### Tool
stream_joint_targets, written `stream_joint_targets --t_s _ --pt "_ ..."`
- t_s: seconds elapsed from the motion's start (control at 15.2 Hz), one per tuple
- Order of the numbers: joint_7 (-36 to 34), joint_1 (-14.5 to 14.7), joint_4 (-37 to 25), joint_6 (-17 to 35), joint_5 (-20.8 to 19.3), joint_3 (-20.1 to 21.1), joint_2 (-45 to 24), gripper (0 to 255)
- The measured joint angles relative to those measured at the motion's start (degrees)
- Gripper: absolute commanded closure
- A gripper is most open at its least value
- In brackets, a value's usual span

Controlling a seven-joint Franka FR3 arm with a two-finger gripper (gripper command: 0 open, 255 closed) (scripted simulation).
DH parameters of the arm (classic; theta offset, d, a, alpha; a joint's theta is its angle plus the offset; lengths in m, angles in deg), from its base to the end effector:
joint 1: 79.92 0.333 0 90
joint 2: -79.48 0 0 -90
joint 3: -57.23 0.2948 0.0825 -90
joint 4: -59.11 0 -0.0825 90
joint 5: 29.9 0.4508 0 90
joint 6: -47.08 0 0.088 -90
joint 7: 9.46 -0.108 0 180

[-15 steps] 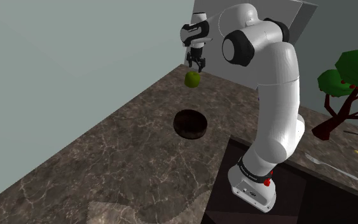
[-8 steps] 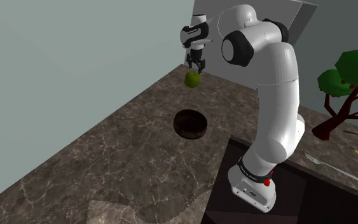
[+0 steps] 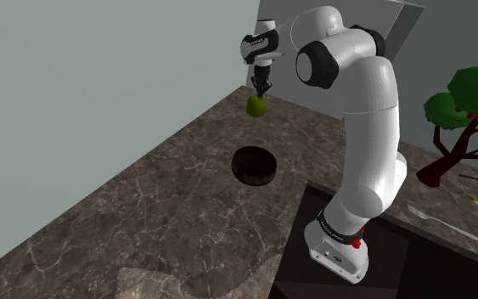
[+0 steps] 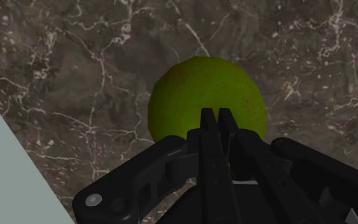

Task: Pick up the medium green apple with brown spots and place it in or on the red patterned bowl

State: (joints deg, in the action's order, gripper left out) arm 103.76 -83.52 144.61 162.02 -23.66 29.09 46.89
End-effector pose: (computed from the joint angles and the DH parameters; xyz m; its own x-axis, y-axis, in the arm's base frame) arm 0.6639 -0.3455 0.3251 0.1209 0.9815 -0.1484 0.9901 -0.1299 -0.0528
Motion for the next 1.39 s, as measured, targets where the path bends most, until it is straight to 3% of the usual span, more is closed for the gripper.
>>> stream_joint_targets --t_s 0.33,1.39 --pt "0.0 0.0 -0.5 -0.8 -0.1 -0.1 0.3 255" --pt "0.4 -0.6 -9.8 -11.8 -1.0 -0.9 2.4 255"
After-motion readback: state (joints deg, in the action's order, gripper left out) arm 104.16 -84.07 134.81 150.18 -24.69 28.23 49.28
